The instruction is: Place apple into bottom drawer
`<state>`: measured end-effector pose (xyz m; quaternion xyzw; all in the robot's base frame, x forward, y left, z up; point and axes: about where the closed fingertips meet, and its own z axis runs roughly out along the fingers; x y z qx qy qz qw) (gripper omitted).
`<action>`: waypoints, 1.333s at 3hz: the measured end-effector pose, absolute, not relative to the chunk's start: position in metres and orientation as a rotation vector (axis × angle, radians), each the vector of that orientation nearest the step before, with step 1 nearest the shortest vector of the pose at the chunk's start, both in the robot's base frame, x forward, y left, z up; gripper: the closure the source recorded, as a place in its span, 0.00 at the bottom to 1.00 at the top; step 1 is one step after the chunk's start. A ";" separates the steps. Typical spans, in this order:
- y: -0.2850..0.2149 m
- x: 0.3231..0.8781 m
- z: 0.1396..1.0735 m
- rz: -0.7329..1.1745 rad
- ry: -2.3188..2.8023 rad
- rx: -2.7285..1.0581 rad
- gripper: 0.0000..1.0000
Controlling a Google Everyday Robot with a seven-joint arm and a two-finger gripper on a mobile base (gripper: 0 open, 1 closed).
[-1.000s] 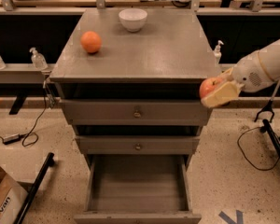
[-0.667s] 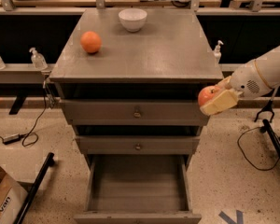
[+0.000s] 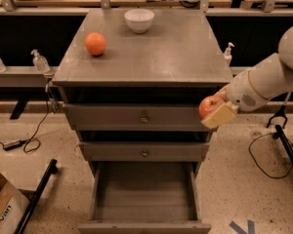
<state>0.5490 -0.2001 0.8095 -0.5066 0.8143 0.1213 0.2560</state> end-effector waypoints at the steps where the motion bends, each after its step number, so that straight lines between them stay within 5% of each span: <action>1: -0.192 0.525 0.747 0.202 2.292 -1.393 1.00; 4: -0.198 0.497 0.554 0.222 2.597 -1.203 1.00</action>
Offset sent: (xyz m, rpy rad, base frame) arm -0.0648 0.0141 -0.1896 -0.2572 0.1307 -0.1178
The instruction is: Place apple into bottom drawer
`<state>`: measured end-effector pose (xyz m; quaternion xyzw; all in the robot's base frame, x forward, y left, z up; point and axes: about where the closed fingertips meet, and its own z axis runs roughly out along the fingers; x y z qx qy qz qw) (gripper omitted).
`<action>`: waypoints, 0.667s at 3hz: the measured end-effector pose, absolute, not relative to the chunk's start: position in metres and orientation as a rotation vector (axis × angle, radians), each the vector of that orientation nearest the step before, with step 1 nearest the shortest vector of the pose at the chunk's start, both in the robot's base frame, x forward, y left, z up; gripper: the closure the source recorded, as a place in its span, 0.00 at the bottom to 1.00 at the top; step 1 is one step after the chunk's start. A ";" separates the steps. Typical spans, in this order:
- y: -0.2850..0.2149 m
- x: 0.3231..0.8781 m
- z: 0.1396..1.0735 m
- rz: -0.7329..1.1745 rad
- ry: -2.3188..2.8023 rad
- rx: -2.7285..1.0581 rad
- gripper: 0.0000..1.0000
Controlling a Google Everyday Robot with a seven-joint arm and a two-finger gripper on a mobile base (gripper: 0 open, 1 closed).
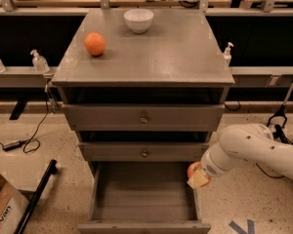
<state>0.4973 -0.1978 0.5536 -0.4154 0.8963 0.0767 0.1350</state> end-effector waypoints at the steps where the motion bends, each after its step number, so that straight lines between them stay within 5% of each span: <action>1: -0.194 0.489 0.552 0.178 2.580 -1.256 1.00; 2: -0.182 0.488 0.560 0.059 2.515 -1.309 1.00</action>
Offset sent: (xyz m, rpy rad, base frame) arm -0.0006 0.0335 0.0074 -0.1761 -0.2632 0.0742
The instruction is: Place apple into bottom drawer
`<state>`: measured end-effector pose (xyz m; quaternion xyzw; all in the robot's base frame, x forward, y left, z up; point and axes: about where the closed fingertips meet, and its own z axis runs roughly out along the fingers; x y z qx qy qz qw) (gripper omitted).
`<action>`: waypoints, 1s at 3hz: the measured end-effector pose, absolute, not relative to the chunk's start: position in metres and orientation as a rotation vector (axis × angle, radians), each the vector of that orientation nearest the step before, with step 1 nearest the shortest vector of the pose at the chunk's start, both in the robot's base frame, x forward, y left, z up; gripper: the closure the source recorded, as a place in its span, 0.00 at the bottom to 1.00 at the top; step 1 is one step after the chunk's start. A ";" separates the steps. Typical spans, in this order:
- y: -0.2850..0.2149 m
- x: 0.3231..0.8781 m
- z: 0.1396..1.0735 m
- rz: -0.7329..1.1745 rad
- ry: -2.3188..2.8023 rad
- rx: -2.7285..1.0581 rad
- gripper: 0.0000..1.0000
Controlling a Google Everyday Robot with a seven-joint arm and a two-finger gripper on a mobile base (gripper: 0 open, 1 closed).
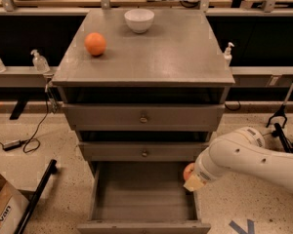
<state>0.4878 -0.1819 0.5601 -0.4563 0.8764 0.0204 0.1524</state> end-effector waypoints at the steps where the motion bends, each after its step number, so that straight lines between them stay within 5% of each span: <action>1: -0.169 0.496 0.543 -0.017 2.453 -1.293 1.00; 3: -0.151 0.521 0.498 -0.017 2.422 -1.274 1.00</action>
Offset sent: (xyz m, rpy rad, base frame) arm 0.0371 0.0379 -0.0695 -0.0004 -0.1718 -0.0204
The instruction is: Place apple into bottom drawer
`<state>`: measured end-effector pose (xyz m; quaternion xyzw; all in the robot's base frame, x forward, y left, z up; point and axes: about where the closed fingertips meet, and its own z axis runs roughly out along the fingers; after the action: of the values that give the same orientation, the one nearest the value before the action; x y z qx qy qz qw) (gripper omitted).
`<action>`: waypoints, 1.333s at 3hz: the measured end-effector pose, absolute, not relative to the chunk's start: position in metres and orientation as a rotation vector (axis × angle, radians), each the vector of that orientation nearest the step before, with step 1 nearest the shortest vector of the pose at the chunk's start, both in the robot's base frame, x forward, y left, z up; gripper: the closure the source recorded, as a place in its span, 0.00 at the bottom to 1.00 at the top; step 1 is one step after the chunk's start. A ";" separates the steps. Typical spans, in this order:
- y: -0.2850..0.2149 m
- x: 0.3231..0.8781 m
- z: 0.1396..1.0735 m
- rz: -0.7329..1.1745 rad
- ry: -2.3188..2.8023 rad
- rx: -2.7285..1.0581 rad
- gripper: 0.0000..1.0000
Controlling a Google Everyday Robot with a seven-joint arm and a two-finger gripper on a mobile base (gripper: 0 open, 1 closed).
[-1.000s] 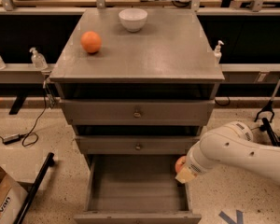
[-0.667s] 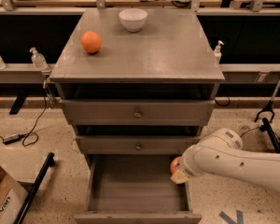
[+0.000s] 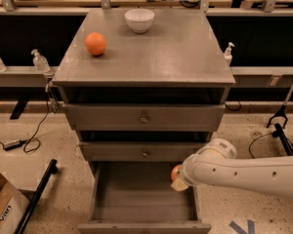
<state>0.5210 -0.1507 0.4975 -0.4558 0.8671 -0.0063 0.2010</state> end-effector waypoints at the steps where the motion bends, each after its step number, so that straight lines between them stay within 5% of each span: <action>1: -0.142 0.527 0.465 0.022 2.457 -1.287 1.00; 4: -0.133 0.529 0.425 0.050 2.529 -1.300 1.00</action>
Offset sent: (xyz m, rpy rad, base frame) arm 0.0166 0.0247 -0.0945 0.0657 0.1471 -0.0110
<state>0.5289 -0.1330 0.4251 -0.4520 0.8794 0.0175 0.1483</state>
